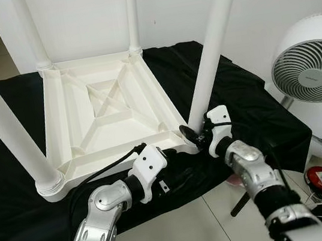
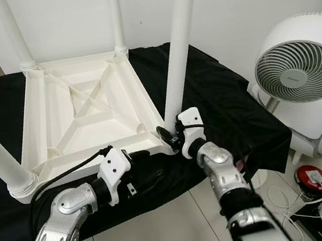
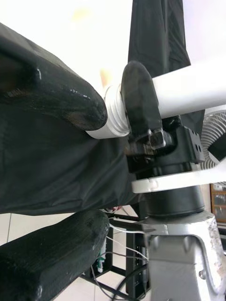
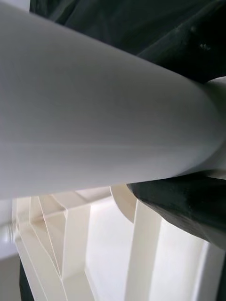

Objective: Building children table

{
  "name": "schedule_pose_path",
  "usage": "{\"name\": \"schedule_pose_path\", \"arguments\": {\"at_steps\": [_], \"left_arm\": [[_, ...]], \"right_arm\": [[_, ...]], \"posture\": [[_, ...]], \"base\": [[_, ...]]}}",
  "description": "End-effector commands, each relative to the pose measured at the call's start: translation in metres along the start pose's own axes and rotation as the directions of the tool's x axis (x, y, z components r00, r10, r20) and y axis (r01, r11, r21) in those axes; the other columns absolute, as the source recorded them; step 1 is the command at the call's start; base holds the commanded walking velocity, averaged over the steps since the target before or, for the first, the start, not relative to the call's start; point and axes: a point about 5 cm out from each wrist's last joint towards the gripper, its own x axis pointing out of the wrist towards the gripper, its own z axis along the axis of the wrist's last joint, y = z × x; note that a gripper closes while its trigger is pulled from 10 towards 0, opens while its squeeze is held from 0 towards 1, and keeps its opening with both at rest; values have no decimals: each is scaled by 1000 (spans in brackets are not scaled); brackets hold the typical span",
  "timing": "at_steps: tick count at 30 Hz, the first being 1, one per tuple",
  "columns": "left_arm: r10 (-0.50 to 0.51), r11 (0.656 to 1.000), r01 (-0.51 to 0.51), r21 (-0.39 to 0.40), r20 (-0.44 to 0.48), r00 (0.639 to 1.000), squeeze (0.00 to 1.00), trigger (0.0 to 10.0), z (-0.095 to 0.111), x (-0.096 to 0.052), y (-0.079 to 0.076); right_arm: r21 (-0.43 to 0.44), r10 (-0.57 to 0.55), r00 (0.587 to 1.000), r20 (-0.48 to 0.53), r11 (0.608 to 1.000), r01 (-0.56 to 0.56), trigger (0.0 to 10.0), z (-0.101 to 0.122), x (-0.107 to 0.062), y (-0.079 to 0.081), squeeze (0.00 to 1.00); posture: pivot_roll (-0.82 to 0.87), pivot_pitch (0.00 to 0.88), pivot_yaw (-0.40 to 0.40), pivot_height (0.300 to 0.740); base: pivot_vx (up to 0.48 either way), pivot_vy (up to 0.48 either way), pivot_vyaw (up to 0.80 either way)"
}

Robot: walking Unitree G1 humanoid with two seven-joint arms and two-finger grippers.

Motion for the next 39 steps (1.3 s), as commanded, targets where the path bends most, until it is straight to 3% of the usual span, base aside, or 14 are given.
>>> {"name": "schedule_pose_path", "arguments": {"at_steps": [1, 6, 9, 14, 15, 20, 25, 26, 27, 28, 30, 34, 39], "left_arm": [[23, 1000, -23, -10, 4, 1000, 0, 10000, 0, 2, -1], [23, 1000, -23, -13, 5, 1000, 0, 10000, -1, 2, -2], [26, 1000, -26, -12, 7, 1000, 0, 10000, -1, 3, -2], [26, 1000, -26, -11, 8, 1000, 0, 10000, -1, 4, -2], [24, 1000, -24, -10, 8, 1000, 0, 10000, -1, 4, -2], [23, 1000, -23, -7, 8, 1000, 0, 10000, -1, 4, -1], [25, 1000, -25, -6, 9, 1000, 0, 10000, 0, 4, 0], [24, 1000, -24, -6, 8, 1000, 0, 10000, -1, 4, 0], [22, 1000, -22, -6, 7, 1000, 0, 10000, -1, 4, 0], [22, 1000, -22, -6, 7, 1000, 0, 10000, -1, 4, 0], [20, 1000, -20, -5, 6, 1000, 0, 10000, -1, 4, 1], [20, 1000, -20, -3, 8, 1000, 0, 10000, 0, 4, 2], [24, 1000, -24, 5, 10, 1000, 0, 10000, 2, 4, 6]], "right_arm": [[3, -51, 997, -58, 999, 51, 10000, -11, -3, 1, 0], [-32, -185, 980, -68, 983, 183, 10000, -12, -5, 12, 0], [-40, -296, 950, -96, 955, 294, 10000, -14, -9, 20, 0], [-14, -270, 960, -81, 963, 269, 10000, -8, -10, 20, 0], [-5, -248, 967, -63, 969, 248, 10000, -4, -10, 19, 1000], [2, -195, 980, -28, 981, 195, 10000, 3, -9, 15, 1000], [-53, -83, 997, -11, 995, 82, 10000, 8, -11, 0, 1000], [-68, 1, 1000, -24, 998, -2, 10000, 8, -12, -5, 0], [-100, 94, 995, -30, 990, -96, 10000, 9, -14, -9, 0], [-100, 94, 995, -30, 990, -96, 10000, 9, -14, -9, 0], [-152, 232, 971, -53, 959, -238, 10000, 10, -19, -15, 0], [-166, 322, 943, -79, 929, -331, 10000, 9, -20, -18, 0], [-178, 475, 874, -104, 856, -486, 10000, 14, -10, -21, 0]], "posture": [[-13, 0, -79, 740], [-10, 0, -87, 740], [-4, 0, -93, 740], [-6, 0, -92, 740], [-6, 0, -92, 740], [-6, 0, -91, 740], [-8, 0, -85, 740], [-10, 0, -82, 740], [-11, 0, -79, 740], [-11, 0, -79, 740], [-13, 0, -74, 740], [-14, 0, -66, 740], [-3, 0, -65, 740]], "base": [[0, 0, 0], [0, 0, 0], [0, 0, 0], [0, 0, 0], [0, 0, 0], [0, 0, 0], [0, 0, 0], [0, 0, 0], [0, 0, 0], [0, 0, 0], [0, 0, 0], [0, 0, 0], [0, 0, 0]]}}
